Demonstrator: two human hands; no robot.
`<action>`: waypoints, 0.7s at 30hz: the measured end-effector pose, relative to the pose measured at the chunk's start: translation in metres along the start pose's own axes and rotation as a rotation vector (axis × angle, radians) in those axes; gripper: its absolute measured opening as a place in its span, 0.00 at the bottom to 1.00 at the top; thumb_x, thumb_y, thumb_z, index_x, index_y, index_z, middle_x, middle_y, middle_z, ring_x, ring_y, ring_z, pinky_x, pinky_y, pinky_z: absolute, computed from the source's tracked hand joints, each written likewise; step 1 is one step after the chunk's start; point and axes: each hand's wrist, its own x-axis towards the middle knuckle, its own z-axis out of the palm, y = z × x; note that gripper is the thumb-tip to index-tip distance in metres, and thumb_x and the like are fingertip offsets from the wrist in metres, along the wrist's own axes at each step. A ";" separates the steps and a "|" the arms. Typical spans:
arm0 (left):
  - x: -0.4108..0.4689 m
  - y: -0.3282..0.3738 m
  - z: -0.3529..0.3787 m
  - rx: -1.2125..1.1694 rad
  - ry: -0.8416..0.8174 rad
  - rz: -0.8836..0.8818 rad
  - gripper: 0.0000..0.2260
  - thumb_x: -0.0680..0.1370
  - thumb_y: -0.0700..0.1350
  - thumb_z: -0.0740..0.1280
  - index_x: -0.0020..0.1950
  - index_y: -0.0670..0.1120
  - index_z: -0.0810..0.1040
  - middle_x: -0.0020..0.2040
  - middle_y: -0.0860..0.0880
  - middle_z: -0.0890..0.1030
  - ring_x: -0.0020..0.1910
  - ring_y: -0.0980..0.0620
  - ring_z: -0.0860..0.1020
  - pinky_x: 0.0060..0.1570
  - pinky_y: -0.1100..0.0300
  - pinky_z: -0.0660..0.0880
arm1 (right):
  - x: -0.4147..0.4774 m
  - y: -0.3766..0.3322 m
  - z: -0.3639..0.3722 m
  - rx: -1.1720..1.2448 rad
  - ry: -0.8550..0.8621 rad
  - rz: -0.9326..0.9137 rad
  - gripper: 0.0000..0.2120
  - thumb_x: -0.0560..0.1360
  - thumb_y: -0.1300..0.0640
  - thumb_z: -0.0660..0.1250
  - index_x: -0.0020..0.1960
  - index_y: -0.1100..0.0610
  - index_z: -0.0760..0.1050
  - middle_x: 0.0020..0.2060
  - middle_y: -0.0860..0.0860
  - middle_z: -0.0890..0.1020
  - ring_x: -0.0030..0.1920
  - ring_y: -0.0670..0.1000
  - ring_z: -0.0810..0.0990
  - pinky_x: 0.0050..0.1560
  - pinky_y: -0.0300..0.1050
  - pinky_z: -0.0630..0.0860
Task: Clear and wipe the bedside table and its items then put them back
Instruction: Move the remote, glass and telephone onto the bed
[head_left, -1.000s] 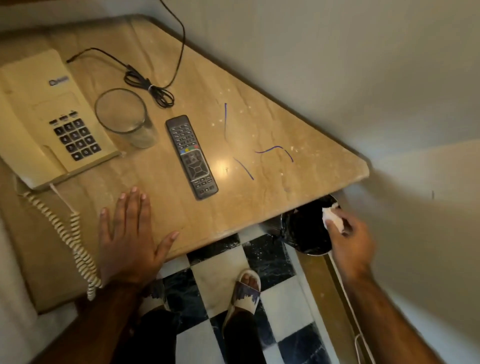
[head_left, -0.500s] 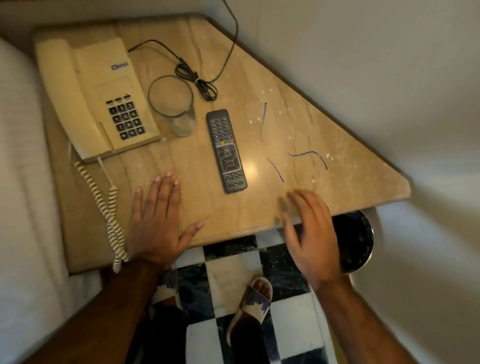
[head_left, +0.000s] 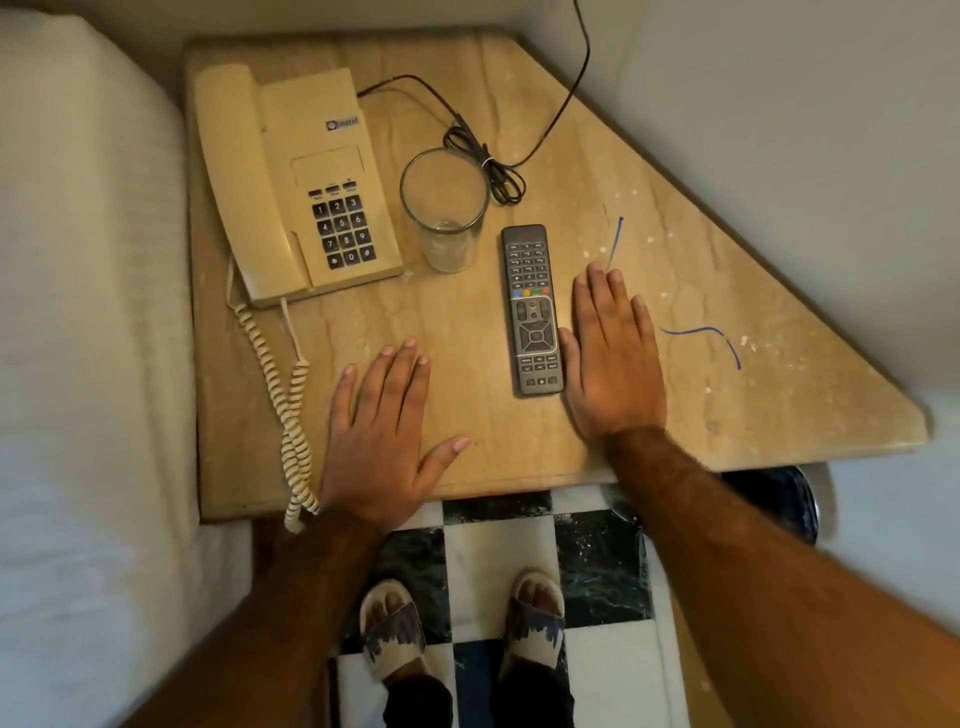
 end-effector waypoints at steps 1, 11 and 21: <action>0.004 0.007 -0.006 -0.075 0.034 -0.035 0.41 0.82 0.70 0.43 0.81 0.41 0.64 0.83 0.40 0.63 0.81 0.39 0.63 0.78 0.35 0.60 | 0.000 0.000 0.001 -0.003 -0.002 -0.001 0.30 0.88 0.48 0.49 0.87 0.58 0.52 0.87 0.54 0.54 0.87 0.54 0.51 0.87 0.56 0.48; 0.106 0.126 -0.053 -0.325 0.055 -0.322 0.32 0.85 0.57 0.60 0.84 0.46 0.55 0.84 0.42 0.56 0.80 0.42 0.61 0.76 0.46 0.63 | 0.001 -0.001 0.001 0.005 -0.041 0.018 0.29 0.88 0.49 0.44 0.87 0.56 0.50 0.87 0.53 0.51 0.87 0.52 0.48 0.87 0.55 0.46; 0.039 0.106 -0.024 -0.346 0.140 -0.281 0.29 0.82 0.47 0.62 0.83 0.46 0.60 0.79 0.40 0.66 0.73 0.39 0.70 0.71 0.40 0.72 | 0.000 -0.003 -0.002 0.000 -0.021 0.022 0.29 0.89 0.50 0.49 0.87 0.57 0.51 0.87 0.53 0.53 0.87 0.52 0.49 0.87 0.56 0.48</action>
